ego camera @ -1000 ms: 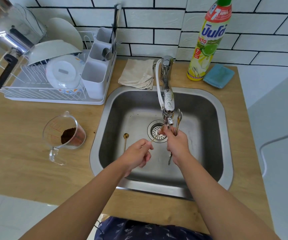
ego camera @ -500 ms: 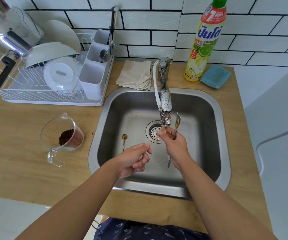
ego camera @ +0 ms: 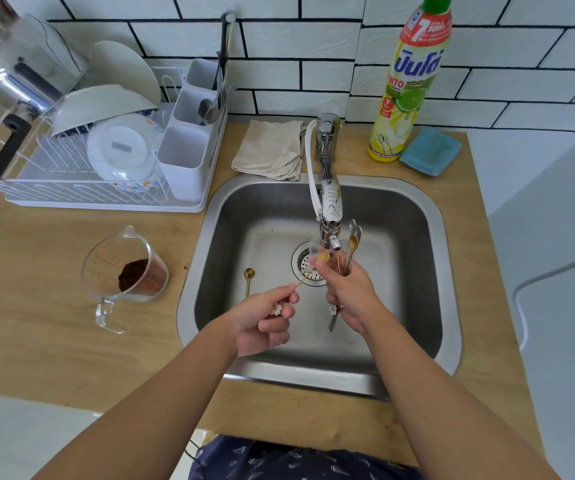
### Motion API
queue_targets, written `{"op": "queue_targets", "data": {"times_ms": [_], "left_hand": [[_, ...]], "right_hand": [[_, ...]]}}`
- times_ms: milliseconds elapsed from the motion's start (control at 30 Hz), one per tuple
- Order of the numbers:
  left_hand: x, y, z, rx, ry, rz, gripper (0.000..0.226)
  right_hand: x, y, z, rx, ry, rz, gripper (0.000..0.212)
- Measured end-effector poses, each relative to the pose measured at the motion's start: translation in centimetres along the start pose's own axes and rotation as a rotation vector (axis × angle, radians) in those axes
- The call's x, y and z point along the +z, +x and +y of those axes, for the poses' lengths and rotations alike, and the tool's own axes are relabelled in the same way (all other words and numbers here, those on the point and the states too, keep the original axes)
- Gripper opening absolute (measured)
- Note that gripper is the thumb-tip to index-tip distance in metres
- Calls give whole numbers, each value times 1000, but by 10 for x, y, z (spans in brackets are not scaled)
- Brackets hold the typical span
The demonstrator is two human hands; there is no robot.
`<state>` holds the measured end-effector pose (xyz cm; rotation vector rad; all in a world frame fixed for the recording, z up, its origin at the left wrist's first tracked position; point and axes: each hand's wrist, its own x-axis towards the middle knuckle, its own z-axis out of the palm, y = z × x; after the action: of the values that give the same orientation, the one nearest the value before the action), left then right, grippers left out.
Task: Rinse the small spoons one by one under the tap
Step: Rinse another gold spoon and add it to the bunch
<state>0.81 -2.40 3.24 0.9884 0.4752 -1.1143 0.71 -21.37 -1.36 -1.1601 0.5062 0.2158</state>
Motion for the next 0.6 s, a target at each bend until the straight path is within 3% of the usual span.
{"op": "queue_targets", "data": {"times_ms": [100, 233, 333, 500, 600], "left_hand": [[-5, 0, -2, 1, 82, 44, 24], [-10, 6, -5, 179, 480, 198, 27], [-5, 9, -7, 275, 649, 255, 28], [2, 10, -6, 231, 604, 203, 29], [1, 6, -4, 186, 519, 142, 26]], "right_hand": [[-2, 1, -4, -3, -20, 14, 30], [-2, 4, -11, -22, -132, 112, 23], [0, 3, -12, -33, -182, 119, 14], [4, 3, -10, 27, 52, 84, 15], [3, 0, -6, 1, 24, 38, 9]]}}
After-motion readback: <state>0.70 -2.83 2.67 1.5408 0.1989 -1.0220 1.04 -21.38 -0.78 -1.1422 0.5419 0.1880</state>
